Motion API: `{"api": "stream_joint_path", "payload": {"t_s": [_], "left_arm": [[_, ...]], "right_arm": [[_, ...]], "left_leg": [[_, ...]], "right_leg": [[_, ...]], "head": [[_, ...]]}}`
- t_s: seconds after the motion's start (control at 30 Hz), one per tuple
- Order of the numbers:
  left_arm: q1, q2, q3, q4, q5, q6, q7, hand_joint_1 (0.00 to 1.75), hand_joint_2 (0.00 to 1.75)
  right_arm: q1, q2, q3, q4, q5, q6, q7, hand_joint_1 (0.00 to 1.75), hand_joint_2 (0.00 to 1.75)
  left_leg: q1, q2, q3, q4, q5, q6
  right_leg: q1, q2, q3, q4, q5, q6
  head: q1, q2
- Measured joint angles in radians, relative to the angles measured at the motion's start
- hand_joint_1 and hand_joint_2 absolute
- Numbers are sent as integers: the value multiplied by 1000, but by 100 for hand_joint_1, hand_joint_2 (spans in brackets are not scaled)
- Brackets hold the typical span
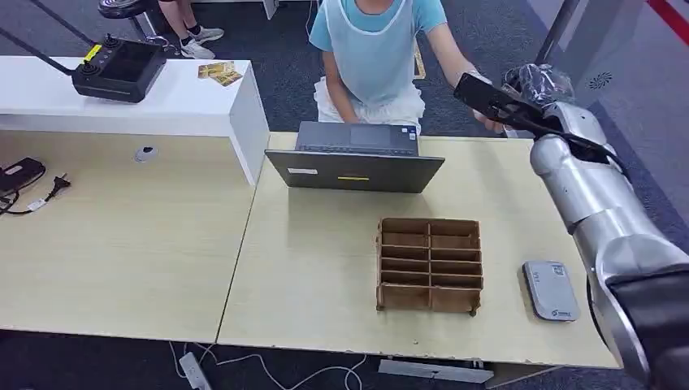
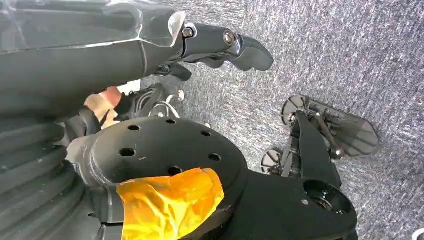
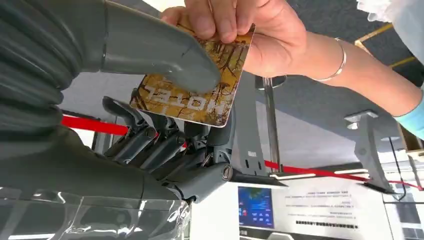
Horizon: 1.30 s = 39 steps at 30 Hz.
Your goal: Pass the card to the sensor for recognition and then transmit it.
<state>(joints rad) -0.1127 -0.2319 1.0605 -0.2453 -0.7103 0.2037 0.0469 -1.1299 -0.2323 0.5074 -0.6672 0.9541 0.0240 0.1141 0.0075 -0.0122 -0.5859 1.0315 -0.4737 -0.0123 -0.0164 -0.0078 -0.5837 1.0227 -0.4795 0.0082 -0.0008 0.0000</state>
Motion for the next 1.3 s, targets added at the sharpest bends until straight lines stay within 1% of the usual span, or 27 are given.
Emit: {"api": "stream_joint_path", "payload": {"t_s": [0.03, 0.07, 0.1, 0.3, 0.4, 0.5, 0.57, 0.67, 0.8, 0.9, 0.97, 1.07, 1.13, 1.23, 1.3], "left_arm": [[0, 0, 0, 0, 0, 0, 0, 0, 175], [0, 0, 0, 0, 0, 0, 0, 0, 175], [0, 0, 0, 0, 0, 0, 0, 0, 175], [0, 0, 0, 0, 1, -3, 0, 0, 175], [0, 0, 0, 0, 1, -4, 0, 0, 175], [0, 1, 0, 0, 1, -5, 0, 0, 175], [0, 1, 0, 0, 2, -5, -1, 0, 175], [1, 1, 0, 0, 4, -5, -3, 0, 175], [1, 1, 0, 0, 5, -4, -3, 0, 175], [2, 1, 0, 0, 9, -2, -4, 0, 175], [2, 1, 0, 0, 16, 1, -5, 0, 175], [4, 1, 0, 0, 34, 10, -14, 0, 175], [5, 0, 0, 0, 47, 14, -16, 0, 175], [5, -1, 6, 0, 59, 21, -21, 0, 175], [6, -2, 12, 0, 70, 26, -24, 0, 175]], "right_arm": [[0, 0, 0, 0, 0, -3, 0, 49, 175], [1, 0, 0, 0, 0, -5, 2, 21, 175], [1, 0, 0, 0, 0, -5, 2, 0, 175], [4, 0, -5, 5, 3, -6, 12, 0, 175], [10, 0, -18, 6, 8, -19, 12, 0, 175], [22, 0, -39, -3, -9, -48, 1, 0, 175], [40, 0, -64, -30, -36, -84, -18, 0, 175], [86, -1, -103, -98, -61, -134, -36, 0, 175], [166, -2, -162, -230, -105, -196, -60, 0, 175], [242, -2, -224, -358, -184, -240, -102, 0, 175], [297, -2, -272, -459, -251, -235, -121, 0, 175], [379, -3, -324, -575, -344, -184, -152, 0, 175], [444, -4, -356, -654, -428, -149, -188, 0, 175], [570, -3, -404, -791, -589, -110, -248, 0, 175], [666, -2, -437, -887, -729, -79, -277, 0, 175]], "left_leg": [[0, 0, 0, 0, 0, 0], [0, 0, 0, 0, 0, 0], [0, 0, 0, 0, 0, 0], [0, 0, 0, 0, 0, 0], [0, 0, 0, 0, 0, 0], [0, 0, 0, 0, 0, 0], [0, 0, 0, 0, 0, 0], [0, 0, 0, 0, 0, 0], [0, 0, 0, 0, 0, 0], [0, 0, 0, 0, 0, 0], [0, -1, 0, 0, 0, 0], [0, 0, 0, 0, 0, 0], [0, -1, 0, 0, -1, 0], [0, -2, -1, 0, -1, 1], [0, -2, -1, 0, -2, 1]], "right_leg": [[0, 0, 0, 0, 0, 0], [0, 0, 0, 0, 0, 0], [0, 0, 0, 0, 0, 0], [0, 0, 0, 0, 0, 0], [0, 0, 0, 0, 0, 0], [0, 0, 0, 0, 0, 0], [0, 0, 0, 0, 0, 0], [0, 0, 0, 0, 0, 0], [0, 0, 0, 0, 0, 0], [0, 0, 0, 0, 0, 0], [0, -1, 0, 0, 0, 0], [0, 0, 0, -1, 0, 0], [0, -1, 0, -1, -1, 0], [0, -2, 0, -1, -1, 0], [0, -2, 0, -1, -1, 0]], "head": [[0, 0], [0, 0], [0, 0], [0, 0], [0, 0], [0, 0], [0, 0], [0, 0], [0, 0], [0, 0], [0, 0], [0, 0], [0, 0], [0, 0], [0, 0]]}}
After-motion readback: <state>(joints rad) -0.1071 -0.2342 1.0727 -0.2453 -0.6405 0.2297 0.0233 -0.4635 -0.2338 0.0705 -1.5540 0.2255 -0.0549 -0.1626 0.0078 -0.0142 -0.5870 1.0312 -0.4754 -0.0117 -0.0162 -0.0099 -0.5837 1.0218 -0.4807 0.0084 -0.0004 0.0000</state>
